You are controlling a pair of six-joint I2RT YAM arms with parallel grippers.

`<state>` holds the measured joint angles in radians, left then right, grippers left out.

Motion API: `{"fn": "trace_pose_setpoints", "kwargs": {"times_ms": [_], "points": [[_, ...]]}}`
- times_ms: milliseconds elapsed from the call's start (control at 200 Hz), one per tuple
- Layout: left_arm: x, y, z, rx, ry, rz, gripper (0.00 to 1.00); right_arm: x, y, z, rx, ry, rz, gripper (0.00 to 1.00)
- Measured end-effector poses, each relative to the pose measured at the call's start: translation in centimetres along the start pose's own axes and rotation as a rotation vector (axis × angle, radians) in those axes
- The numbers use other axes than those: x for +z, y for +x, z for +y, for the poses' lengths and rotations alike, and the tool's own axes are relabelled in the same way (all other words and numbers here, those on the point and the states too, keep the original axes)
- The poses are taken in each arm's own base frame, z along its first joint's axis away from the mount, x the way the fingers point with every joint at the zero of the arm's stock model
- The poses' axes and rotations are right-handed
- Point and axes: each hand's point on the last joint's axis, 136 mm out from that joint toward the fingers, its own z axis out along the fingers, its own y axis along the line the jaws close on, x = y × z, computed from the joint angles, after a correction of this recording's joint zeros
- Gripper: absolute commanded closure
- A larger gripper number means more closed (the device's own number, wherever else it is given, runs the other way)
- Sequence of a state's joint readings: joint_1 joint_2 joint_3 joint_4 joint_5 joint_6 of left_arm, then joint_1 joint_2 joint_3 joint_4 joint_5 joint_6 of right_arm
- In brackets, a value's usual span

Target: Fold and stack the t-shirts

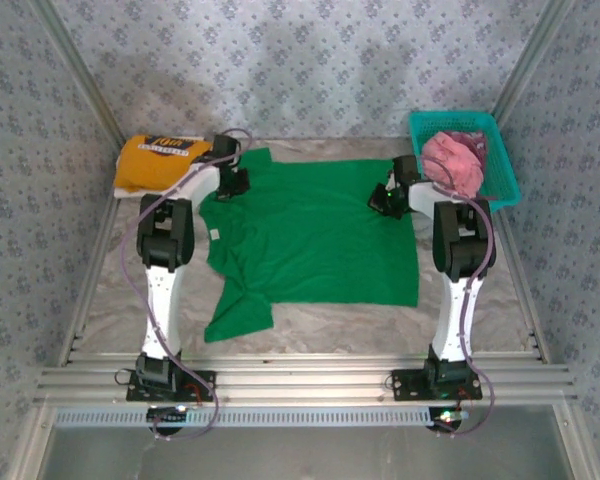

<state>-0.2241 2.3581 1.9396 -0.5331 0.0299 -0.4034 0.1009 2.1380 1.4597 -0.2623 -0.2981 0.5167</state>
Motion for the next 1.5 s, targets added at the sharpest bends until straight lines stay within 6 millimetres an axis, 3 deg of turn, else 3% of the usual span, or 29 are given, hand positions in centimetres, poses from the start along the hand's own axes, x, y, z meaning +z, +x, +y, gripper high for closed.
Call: {"fn": "trace_pose_setpoints", "kwargs": {"times_ms": [120, 245, 300, 425, 490, 585, 745, 844, 949, 1024, 1179, 1439, 1499], "points": [[-1.5, -1.4, 0.2, 0.032, -0.005, -0.004, 0.99, -0.3, 0.3, 0.4, -0.006, 0.011, 0.022, 1.00], [-3.8, -2.3, 1.4, 0.048, -0.050, -0.035, 0.89, -1.4, 0.9, 1.7, -0.047, 0.017, 0.033, 1.00], [-5.5, -0.5, 1.8, 0.043, -0.056, -0.021, 0.84, -2.7, 0.9, 2.9, -0.080, 0.006, 0.022, 1.00], [-10.0, 5.7, 2.8, 0.005, -0.047, 0.023, 0.77, -6.5, 0.6, 5.8, -0.147, -0.045, -0.033, 1.00], [-11.3, 7.6, 3.3, -0.022, -0.040, 0.043, 0.65, -8.2, 0.8, 6.3, -0.166, -0.062, -0.051, 1.00], [-11.2, 8.9, 5.1, -0.071, -0.067, 0.069, 0.36, -9.2, 1.4, 5.5, -0.168, -0.055, -0.049, 1.00], [-9.3, 12.8, 9.6, -0.144, -0.138, 0.162, 0.33, -8.6, 3.0, 2.9, -0.142, -0.012, 0.004, 1.00], [-8.1, 12.7, 11.1, -0.178, -0.155, 0.173, 0.35, -8.6, 3.1, 2.8, -0.138, -0.018, 0.009, 1.00], [-7.2, 12.2, 11.8, -0.187, -0.173, 0.189, 0.53, -8.6, 3.1, 3.2, -0.143, -0.034, 0.010, 1.00], [-6.8, 11.5, 11.7, -0.191, -0.170, 0.180, 0.56, -8.6, 3.2, 3.6, -0.145, -0.050, 0.012, 1.00], [-6.1, 10.4, 11.7, -0.184, -0.168, 0.169, 0.75, -8.8, 2.7, 3.1, -0.131, -0.067, -0.003, 1.00], [-4.2, 7.4, 9.5, -0.178, -0.038, 0.088, 1.00, -8.5, 3.3, 1.2, -0.077, -0.064, 0.006, 1.00], [-3.9, 6.9, 9.0, -0.173, -0.012, 0.072, 1.00, -8.5, 3.3, 1.3, -0.075, -0.071, 0.003, 1.00]]}}
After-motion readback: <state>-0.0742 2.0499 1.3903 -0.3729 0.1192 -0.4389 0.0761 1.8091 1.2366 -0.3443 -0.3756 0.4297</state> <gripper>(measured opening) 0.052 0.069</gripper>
